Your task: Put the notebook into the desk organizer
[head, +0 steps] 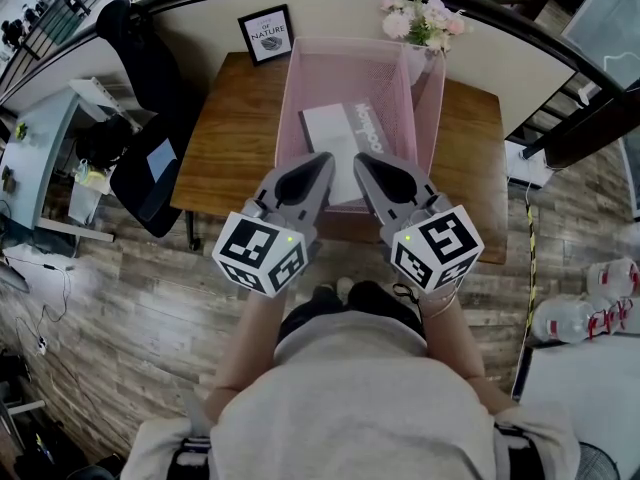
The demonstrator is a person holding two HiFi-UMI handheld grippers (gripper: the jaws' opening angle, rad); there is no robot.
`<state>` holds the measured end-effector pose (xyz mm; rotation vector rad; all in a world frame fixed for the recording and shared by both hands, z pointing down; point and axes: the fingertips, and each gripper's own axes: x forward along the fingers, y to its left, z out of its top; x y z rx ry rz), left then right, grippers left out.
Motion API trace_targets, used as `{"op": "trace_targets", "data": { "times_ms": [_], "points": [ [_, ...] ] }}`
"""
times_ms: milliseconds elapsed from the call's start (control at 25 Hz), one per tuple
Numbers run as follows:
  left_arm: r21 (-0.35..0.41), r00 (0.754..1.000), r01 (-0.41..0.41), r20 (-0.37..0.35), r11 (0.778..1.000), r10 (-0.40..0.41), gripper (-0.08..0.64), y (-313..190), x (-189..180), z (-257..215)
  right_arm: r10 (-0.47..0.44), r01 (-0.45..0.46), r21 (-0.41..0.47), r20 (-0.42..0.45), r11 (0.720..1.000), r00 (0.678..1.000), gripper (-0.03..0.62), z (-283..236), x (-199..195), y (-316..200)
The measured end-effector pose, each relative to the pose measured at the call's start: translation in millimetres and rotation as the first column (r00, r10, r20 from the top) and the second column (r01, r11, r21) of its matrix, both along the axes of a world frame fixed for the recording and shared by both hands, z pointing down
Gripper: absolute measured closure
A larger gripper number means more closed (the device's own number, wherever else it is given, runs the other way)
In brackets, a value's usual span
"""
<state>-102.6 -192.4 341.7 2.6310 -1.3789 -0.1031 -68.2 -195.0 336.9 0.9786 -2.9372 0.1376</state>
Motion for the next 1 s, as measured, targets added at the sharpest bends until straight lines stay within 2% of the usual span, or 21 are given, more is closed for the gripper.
{"op": "trace_targets", "data": {
  "times_ms": [1000],
  "points": [
    [-0.019, 1.000, -0.029, -0.012, 0.999, 0.028, 0.548, 3.6, 6.6, 2.0, -0.017, 0.017, -0.011, -0.017, 1.000, 1.000, 0.581, 6.1, 0.1, 3.2]
  ]
}}
